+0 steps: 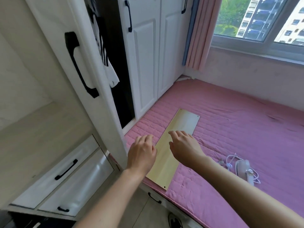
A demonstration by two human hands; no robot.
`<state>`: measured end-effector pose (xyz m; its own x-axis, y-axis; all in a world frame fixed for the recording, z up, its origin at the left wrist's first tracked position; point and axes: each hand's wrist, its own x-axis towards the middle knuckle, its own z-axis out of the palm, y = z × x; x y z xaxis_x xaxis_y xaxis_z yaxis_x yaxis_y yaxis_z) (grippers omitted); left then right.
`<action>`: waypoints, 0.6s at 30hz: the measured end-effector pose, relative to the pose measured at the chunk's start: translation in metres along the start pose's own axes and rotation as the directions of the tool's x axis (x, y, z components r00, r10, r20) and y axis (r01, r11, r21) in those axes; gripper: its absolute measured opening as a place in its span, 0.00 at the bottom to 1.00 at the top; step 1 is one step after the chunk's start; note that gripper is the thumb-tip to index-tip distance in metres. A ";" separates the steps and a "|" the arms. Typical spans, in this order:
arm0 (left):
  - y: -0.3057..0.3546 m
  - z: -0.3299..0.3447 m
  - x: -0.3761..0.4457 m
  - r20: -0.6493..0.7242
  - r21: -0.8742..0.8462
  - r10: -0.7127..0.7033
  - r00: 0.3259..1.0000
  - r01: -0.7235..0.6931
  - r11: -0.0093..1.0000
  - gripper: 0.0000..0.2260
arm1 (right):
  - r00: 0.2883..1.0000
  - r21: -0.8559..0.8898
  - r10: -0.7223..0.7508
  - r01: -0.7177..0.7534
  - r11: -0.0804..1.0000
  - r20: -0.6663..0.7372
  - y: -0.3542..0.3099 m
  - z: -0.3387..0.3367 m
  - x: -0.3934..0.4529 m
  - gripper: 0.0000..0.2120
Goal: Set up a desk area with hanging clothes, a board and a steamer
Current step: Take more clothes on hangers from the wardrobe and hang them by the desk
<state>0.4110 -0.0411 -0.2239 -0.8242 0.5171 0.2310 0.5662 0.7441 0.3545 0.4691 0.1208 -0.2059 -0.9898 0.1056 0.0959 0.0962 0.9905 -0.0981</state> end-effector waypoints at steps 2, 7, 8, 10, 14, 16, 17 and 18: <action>0.002 0.003 0.020 -0.029 0.020 -0.036 0.999 0.037 0.999 0.13 | 0.999 0.002 -0.041 0.041 0.999 -0.001 0.012 -0.002 0.022 0.15; 0.010 0.010 0.074 -0.092 0.011 -0.152 0.984 0.154 0.988 0.12 | 0.988 0.023 -0.153 0.152 0.988 0.027 0.044 -0.012 0.079 0.15; 0.012 0.011 0.085 -0.107 0.009 -0.176 0.979 0.178 0.984 0.12 | 0.984 0.023 -0.173 0.173 0.985 0.031 0.050 -0.014 0.090 0.15; 0.017 0.015 0.104 -0.139 0.007 -0.221 0.965 0.224 0.974 0.11 | 0.977 0.014 -0.210 0.210 0.978 0.032 0.064 -0.018 0.111 0.15; 0.018 0.021 0.136 -0.193 -0.003 -0.302 0.933 0.308 0.951 0.11 | 0.962 0.007 -0.274 0.273 0.962 0.022 0.083 -0.020 0.152 0.15; 0.016 0.019 0.151 -0.216 -0.010 -0.336 0.917 0.342 0.939 0.11 | 0.954 0.022 -0.301 0.300 0.954 0.014 0.088 -0.022 0.172 0.14; 0.014 0.016 0.160 -0.229 -0.012 -0.351 0.908 0.357 0.934 0.12 | 0.949 0.035 -0.314 0.314 0.949 0.006 0.089 -0.023 0.181 0.15; 0.012 0.012 0.169 -0.244 -0.015 -0.364 0.899 0.371 0.928 0.12 | 0.944 0.047 -0.329 0.329 0.943 -0.002 0.089 -0.025 0.191 0.15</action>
<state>0.2789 0.0604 -0.1920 -0.9497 0.0911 0.2996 0.2194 0.8763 0.4289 0.2912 0.2317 -0.1711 -0.9660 -0.2263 0.1250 -0.2399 0.9649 -0.1074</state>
